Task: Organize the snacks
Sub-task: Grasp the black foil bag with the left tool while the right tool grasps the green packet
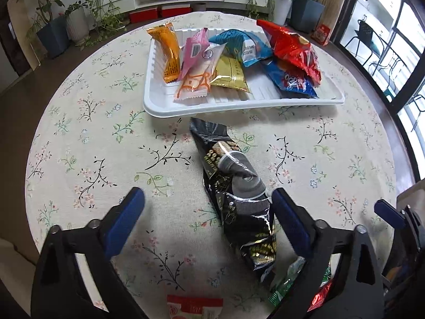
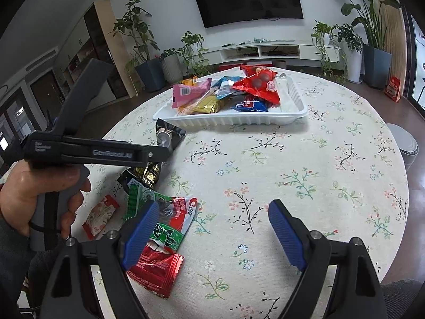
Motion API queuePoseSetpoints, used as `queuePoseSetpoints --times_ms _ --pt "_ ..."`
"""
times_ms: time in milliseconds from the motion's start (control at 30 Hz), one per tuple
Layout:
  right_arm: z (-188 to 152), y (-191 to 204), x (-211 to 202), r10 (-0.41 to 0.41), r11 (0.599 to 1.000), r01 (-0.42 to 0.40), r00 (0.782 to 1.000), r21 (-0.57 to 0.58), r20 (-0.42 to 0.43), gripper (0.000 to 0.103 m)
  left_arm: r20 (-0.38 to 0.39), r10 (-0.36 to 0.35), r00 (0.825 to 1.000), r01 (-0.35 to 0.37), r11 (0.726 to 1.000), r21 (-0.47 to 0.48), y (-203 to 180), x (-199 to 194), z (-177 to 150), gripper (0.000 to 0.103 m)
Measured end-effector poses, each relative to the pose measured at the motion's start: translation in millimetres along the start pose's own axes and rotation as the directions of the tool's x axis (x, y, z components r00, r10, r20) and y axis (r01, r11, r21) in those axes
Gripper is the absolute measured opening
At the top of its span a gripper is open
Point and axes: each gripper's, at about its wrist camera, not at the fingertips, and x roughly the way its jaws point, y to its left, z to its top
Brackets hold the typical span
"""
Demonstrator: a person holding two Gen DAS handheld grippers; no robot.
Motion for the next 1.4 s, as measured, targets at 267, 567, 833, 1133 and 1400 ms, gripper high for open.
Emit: queuePoseSetpoints --times_ms 267,567,833,1133,1400 --pt "-0.1 -1.9 1.0 0.006 1.000 -0.006 1.000 0.010 -0.002 0.087 -0.036 -0.001 0.999 0.003 0.999 0.048 -4.1 15.2 -5.9 0.064" --pt "0.5 -2.3 1.2 0.008 1.000 -0.008 1.000 0.008 0.000 0.087 -0.058 0.043 0.997 -0.040 0.997 0.059 6.5 8.0 -16.8 0.064" --pt "-0.2 -0.6 0.8 0.004 1.000 -0.004 1.000 -0.001 0.004 0.086 -0.048 -0.003 0.999 0.008 0.994 0.105 0.2 4.7 -17.8 0.031" --pt "1.4 -0.1 -2.0 0.037 0.999 -0.037 0.999 -0.013 0.005 0.086 -0.028 -0.070 0.997 0.073 0.993 0.093 11.7 0.0 -19.9 0.023" --pt "2.2 29.3 -18.7 0.151 0.976 -0.160 0.986 -0.148 -0.071 0.082 0.016 -0.127 0.992 0.127 0.991 0.046 32.8 -14.7 -28.2 0.022"
